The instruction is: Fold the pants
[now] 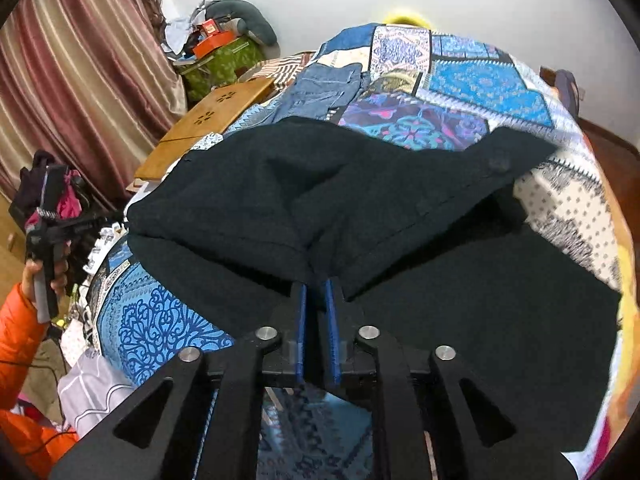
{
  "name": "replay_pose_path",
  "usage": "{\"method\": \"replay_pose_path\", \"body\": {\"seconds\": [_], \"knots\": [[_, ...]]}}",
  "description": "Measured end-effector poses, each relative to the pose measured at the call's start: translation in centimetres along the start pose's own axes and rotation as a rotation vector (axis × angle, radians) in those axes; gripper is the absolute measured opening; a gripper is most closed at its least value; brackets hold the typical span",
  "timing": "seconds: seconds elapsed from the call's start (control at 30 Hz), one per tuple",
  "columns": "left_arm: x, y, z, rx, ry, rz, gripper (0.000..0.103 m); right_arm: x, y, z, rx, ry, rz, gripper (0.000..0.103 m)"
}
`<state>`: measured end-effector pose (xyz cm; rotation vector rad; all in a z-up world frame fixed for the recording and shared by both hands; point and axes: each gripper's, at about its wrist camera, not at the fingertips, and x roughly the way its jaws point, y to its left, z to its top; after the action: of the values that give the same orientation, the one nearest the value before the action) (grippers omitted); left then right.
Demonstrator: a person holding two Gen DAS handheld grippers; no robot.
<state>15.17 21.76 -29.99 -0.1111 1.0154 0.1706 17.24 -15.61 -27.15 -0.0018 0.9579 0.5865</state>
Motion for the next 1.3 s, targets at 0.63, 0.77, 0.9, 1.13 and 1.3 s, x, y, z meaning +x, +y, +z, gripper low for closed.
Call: {"method": "replay_pose_path", "body": {"seconds": [0.63, 0.77, 0.9, 1.13, 1.3], "knots": [[1.1, -11.9, 10.5, 0.106, -0.069, -0.095, 0.061, -3.0, -14.0, 4.7, 0.203, -0.125, -0.258, 0.049], [3.8, -14.3, 10.8, 0.142, -0.023, -0.1, 0.064, 0.2, -18.0, 5.4, 0.256, -0.07, -0.275, 0.049], [6.4, -16.0, 10.2, 0.194, 0.04, -0.088, 0.064, 3.9, -20.6, 5.5, 0.293, 0.008, -0.269, 0.049], [7.9, -16.8, 9.0, 0.223, 0.051, -0.058, 0.07, 6.6, -20.9, 5.0, 0.29, 0.044, -0.209, 0.017], [7.5, -16.6, 9.2, 0.214, 0.065, -0.054, 0.07, 6.3, -20.1, 4.9, 0.26, 0.04, -0.204, 0.009]]}}
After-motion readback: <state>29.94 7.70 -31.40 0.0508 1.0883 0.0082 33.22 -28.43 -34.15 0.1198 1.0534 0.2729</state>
